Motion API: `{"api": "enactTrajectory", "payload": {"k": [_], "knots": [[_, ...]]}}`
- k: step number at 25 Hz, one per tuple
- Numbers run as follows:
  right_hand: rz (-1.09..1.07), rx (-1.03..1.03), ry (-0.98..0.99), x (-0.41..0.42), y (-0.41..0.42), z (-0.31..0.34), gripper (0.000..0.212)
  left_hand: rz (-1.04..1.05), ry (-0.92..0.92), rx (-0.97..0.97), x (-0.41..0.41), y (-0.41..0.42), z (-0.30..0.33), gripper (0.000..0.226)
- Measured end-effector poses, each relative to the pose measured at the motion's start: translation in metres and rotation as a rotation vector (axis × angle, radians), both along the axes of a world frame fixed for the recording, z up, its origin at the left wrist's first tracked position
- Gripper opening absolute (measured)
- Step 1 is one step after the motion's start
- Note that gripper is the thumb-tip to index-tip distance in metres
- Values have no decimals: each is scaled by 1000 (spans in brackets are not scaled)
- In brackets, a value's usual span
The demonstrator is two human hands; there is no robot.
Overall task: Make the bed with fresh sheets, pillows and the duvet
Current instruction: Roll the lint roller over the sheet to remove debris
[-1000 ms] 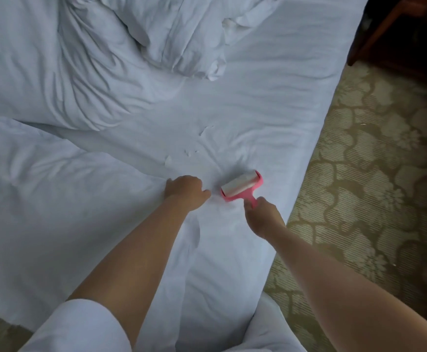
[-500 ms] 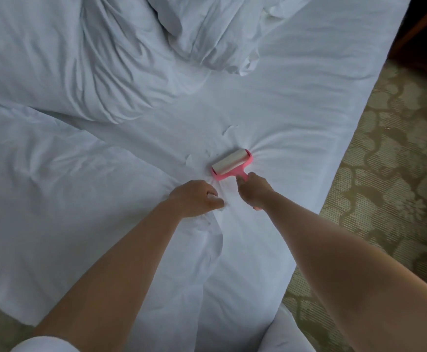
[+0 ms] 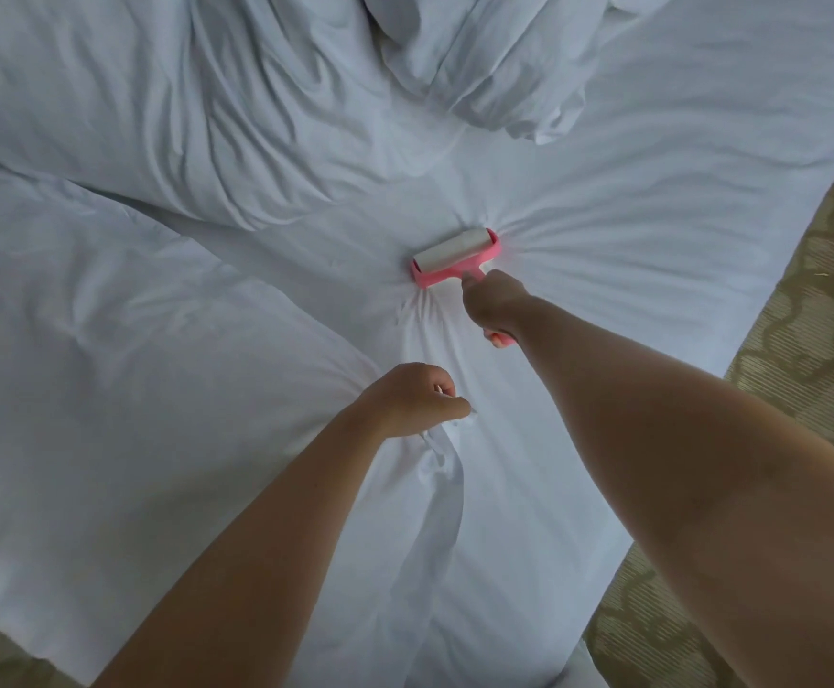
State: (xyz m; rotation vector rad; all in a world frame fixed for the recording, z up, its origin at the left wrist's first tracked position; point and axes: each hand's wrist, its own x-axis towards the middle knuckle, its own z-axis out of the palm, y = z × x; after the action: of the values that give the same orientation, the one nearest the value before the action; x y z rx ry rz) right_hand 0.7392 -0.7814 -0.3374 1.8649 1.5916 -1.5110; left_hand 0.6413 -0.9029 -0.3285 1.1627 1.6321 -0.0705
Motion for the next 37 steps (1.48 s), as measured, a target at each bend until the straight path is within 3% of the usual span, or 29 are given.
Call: {"api": "enactTrajectory", "payload": {"k": [4,12,16,20,25,30,33,37], "knots": [[-72,-19,68,-16,18,0,42,44,4,0,-4,0,-3,19],[-85,-53,-53,22,-31,5,51,76,0,13,-1,-9,16,21],[-139,-140,-79,51,-53,19,41,46,14,64,7,-19,34,39],[-92,-78,-8,61,-57,39,40,-56,30,136,9,-27,52,44],[144,-50,-22,28,-68,30,48,-49,-45,136,-14,-32,49,45],[222,51,-5,-27,-58,13,44,-97,-70,193,-21,-34,34,36],[187,53,51,-53,-42,1,28,-93,-91,213,-22,-36,24,39],[222,56,41,-81,-15,-7,40,17,-123,204,-27,-37,10,35]]}}
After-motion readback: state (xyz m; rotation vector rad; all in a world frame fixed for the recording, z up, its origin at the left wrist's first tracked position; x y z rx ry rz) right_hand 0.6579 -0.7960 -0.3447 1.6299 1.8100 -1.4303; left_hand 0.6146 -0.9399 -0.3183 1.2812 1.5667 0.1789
